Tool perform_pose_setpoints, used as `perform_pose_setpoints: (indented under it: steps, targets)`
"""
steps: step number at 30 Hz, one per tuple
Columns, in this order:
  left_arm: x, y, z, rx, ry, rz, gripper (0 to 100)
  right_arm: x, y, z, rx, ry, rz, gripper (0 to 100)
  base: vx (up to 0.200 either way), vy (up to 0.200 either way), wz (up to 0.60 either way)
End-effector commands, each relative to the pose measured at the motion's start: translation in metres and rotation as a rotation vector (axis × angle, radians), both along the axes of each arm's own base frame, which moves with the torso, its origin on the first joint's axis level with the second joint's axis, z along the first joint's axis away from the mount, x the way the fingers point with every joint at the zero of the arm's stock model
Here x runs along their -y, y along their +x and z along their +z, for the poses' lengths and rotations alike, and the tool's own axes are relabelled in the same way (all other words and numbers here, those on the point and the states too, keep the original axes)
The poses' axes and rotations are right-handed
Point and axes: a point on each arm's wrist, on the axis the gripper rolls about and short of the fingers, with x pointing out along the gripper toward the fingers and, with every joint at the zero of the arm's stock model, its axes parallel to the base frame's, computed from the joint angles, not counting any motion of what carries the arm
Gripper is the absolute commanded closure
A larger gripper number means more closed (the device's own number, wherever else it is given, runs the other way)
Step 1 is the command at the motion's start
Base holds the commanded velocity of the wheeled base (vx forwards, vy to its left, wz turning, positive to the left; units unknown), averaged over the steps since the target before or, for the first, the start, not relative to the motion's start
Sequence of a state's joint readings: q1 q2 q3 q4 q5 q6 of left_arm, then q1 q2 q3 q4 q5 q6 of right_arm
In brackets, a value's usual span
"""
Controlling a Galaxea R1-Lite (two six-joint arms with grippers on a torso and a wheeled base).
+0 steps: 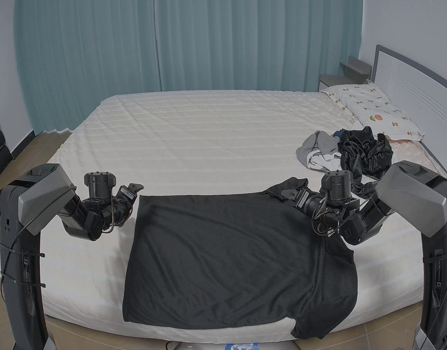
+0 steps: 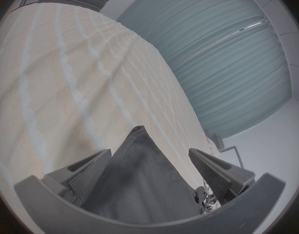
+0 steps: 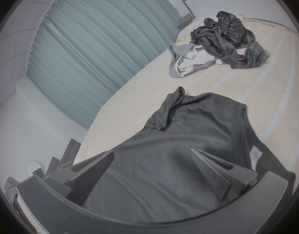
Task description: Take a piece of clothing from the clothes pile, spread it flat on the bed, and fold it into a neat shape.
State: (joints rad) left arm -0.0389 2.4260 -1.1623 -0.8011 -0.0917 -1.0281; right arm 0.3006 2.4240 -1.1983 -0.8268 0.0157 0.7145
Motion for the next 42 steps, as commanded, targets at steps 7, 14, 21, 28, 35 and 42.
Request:
perform_pose_setpoints:
  steps: [7, 14, 21, 28, 35, 42]
  targets:
    - [0.005, -0.007, -0.005, -0.03, -0.001, -0.013, 0, -0.004, 0.058, -0.03, -0.038, -0.017, -0.029, 0, 0.0, 0.0, 0.0]
    - [0.005, -0.007, -0.005, -0.03, 0.0, -0.011, 0, -0.012, 0.073, -0.039, -0.076, -0.035, -0.023, 0, 0.0, 0.0, 0.0]
    - [0.005, -0.008, -0.005, -0.031, 0.002, -0.014, 0, -0.023, 0.087, -0.044, -0.07, -0.037, -0.017, 0, 0.0, 0.0, 0.0]
    - [0.005, -0.008, -0.006, -0.031, 0.002, -0.011, 0, -0.028, 0.099, -0.049, -0.014, -0.014, -0.015, 0, 0.0, 0.0, 0.0]
    - [0.005, -0.008, -0.006, -0.031, 0.004, -0.011, 0, -0.013, 0.111, -0.009, 0.296, 0.112, 0.057, 0, 0.0, 0.0, 0.0]
    - [0.005, -0.008, -0.006, -0.032, 0.005, -0.014, 0, -0.002, 0.112, 0.036, 0.416, 0.125, 0.076, 0, 0.0, 0.0, 0.0]
